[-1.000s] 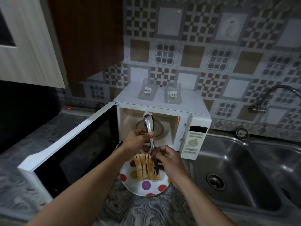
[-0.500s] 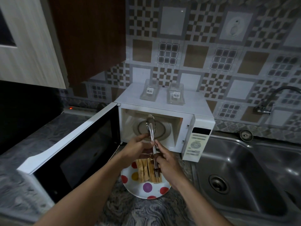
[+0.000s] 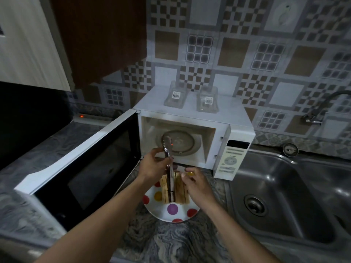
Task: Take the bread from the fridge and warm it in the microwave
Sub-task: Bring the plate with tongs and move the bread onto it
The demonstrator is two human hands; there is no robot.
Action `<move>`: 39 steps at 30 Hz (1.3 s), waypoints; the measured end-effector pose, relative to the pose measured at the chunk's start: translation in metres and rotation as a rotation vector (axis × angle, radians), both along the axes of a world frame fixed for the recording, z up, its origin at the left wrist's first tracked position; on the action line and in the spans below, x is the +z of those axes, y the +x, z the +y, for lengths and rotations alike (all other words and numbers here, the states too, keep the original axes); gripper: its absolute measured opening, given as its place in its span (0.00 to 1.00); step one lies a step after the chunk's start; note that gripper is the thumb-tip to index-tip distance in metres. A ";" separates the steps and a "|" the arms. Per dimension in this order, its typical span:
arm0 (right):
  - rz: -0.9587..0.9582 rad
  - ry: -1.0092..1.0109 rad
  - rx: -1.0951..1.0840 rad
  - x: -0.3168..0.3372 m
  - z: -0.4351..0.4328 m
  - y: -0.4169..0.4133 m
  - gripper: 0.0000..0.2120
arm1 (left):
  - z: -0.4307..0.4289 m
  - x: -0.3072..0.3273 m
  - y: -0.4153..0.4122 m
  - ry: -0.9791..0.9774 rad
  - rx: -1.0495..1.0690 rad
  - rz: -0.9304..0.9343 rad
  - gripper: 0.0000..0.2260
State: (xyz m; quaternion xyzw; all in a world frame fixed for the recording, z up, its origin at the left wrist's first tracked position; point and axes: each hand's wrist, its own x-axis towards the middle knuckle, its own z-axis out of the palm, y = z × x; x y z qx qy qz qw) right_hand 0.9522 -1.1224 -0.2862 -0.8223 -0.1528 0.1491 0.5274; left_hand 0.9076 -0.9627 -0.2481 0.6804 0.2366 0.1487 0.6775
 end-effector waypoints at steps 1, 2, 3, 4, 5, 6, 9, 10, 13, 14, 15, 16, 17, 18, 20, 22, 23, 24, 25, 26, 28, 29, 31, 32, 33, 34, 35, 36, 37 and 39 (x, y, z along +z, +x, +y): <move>-0.024 -0.074 -0.014 -0.001 -0.002 0.003 0.06 | 0.004 -0.002 0.000 0.075 0.025 0.031 0.18; -0.041 -0.142 -0.024 -0.002 -0.004 0.006 0.09 | 0.007 -0.003 -0.003 0.161 0.046 0.072 0.19; -0.064 -0.194 -0.023 -0.004 -0.006 0.010 0.12 | 0.011 -0.004 -0.005 0.239 0.064 0.101 0.20; -0.095 -0.243 -0.016 -0.006 -0.007 0.014 0.13 | 0.012 -0.005 -0.008 0.307 0.092 0.128 0.20; -0.131 -0.287 -0.011 -0.010 -0.008 0.018 0.14 | 0.014 -0.008 -0.012 0.364 0.121 0.144 0.19; -0.166 -0.328 -0.005 -0.011 -0.008 0.022 0.14 | 0.016 -0.009 -0.015 0.402 0.147 0.154 0.17; -0.215 -0.446 0.026 -0.026 -0.012 0.032 0.17 | 0.017 -0.018 -0.022 0.467 0.175 0.216 0.07; -0.217 -0.480 0.040 -0.032 -0.014 0.036 0.18 | 0.015 -0.020 -0.025 0.474 0.172 0.234 0.08; -0.207 -0.555 0.097 -0.051 -0.017 0.047 0.26 | 0.012 -0.028 -0.030 0.478 0.174 0.260 0.10; -0.215 -0.582 0.120 -0.057 -0.018 0.050 0.28 | 0.011 -0.029 -0.031 0.483 0.175 0.256 0.11; -0.232 -0.617 0.140 -0.062 -0.018 0.053 0.28 | 0.011 -0.032 -0.031 0.482 0.169 0.261 0.13; -0.249 -0.665 0.160 -0.068 -0.019 0.057 0.29 | 0.010 -0.033 -0.031 0.480 0.158 0.262 0.14; -0.261 -0.724 0.181 -0.074 -0.019 0.060 0.30 | 0.011 -0.041 -0.029 0.486 0.132 0.275 0.13; -0.277 -0.782 0.210 -0.079 -0.020 0.061 0.30 | 0.009 -0.042 -0.029 0.474 0.105 0.282 0.12; -0.311 -0.879 0.275 -0.089 -0.020 0.062 0.30 | 0.009 -0.051 -0.026 0.487 0.053 0.299 0.04; -0.322 -0.939 0.298 -0.097 -0.020 0.061 0.30 | 0.013 -0.063 -0.022 0.521 0.023 0.344 0.07; -0.323 -0.962 0.302 -0.100 -0.019 0.061 0.31 | 0.016 -0.071 -0.019 0.525 0.032 0.372 0.06; -0.322 -0.981 0.307 -0.103 -0.018 0.061 0.31 | 0.018 -0.076 -0.018 0.520 0.064 0.400 0.11; -0.324 -0.995 0.310 -0.104 -0.019 0.061 0.31 | 0.020 -0.083 -0.016 0.530 0.096 0.417 0.16; -0.332 -1.005 0.314 -0.107 -0.020 0.061 0.31 | 0.023 -0.090 -0.015 0.536 0.108 0.426 0.21; -0.348 -1.014 0.329 -0.112 -0.022 0.061 0.30 | 0.029 -0.109 -0.011 0.575 0.093 0.447 0.28; -0.354 -1.016 0.335 -0.114 -0.022 0.062 0.30 | 0.029 -0.115 -0.010 0.587 0.094 0.467 0.29; -0.361 -1.015 0.338 -0.117 -0.024 0.064 0.29 | 0.032 -0.125 -0.008 0.592 0.113 0.513 0.29; -0.363 -1.015 0.337 -0.117 -0.025 0.064 0.29 | 0.034 -0.130 -0.007 0.591 0.122 0.527 0.29; -0.361 -1.016 0.337 -0.118 -0.024 0.064 0.29 | 0.033 -0.129 -0.006 0.587 0.124 0.538 0.29; -0.355 -1.017 0.338 -0.118 -0.024 0.064 0.29 | 0.035 -0.134 -0.005 0.578 0.120 0.555 0.28; -0.350 -1.017 0.337 -0.118 -0.024 0.063 0.29 | 0.033 -0.132 -0.005 0.574 0.118 0.562 0.26; -0.346 -1.018 0.338 -0.117 -0.023 0.063 0.29 | 0.030 -0.127 -0.006 0.580 0.114 0.582 0.24; -0.341 -1.016 0.338 -0.116 -0.023 0.062 0.29 | 0.025 -0.117 -0.008 0.587 0.121 0.588 0.21; -0.316 -1.005 0.333 -0.115 -0.021 0.062 0.30 | 0.021 -0.110 -0.008 0.603 0.139 0.575 0.20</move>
